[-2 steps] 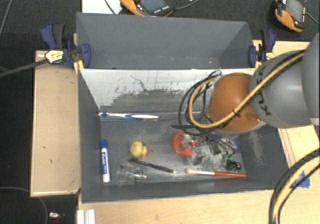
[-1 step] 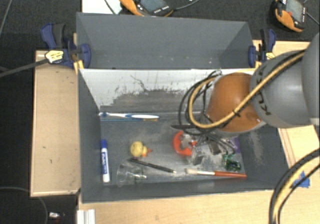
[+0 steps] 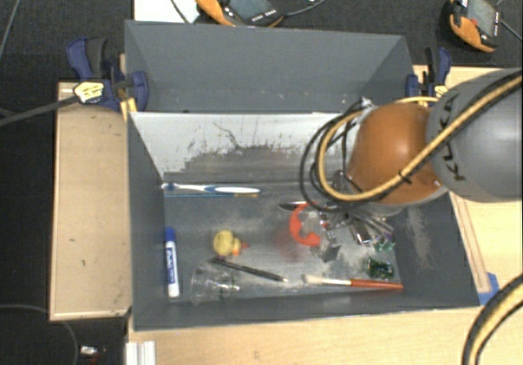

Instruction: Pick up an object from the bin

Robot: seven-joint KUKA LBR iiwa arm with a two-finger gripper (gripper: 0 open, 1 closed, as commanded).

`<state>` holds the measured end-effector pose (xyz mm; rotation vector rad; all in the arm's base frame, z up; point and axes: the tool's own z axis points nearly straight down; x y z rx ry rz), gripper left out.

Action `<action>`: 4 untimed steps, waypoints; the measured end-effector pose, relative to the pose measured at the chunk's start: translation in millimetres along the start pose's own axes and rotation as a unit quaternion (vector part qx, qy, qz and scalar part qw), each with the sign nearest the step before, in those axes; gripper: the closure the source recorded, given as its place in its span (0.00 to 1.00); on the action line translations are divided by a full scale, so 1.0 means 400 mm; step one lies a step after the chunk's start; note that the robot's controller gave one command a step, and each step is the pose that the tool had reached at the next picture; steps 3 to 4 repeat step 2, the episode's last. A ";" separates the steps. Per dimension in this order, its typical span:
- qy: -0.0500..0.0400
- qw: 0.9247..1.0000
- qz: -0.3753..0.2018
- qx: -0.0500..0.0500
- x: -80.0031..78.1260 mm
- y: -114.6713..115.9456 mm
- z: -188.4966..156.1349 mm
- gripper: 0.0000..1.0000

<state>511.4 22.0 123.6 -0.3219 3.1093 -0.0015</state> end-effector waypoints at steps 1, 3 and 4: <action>0.002 1.000 0.026 0.000 -0.007 0.001 -0.155 1.00; 0.008 1.000 0.024 -0.002 0.009 0.001 -0.205 1.00; 0.008 1.000 0.024 -0.002 0.009 0.001 -0.205 1.00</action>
Offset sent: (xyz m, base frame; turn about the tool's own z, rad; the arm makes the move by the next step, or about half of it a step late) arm -0.0151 -0.0056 0.1625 0.0293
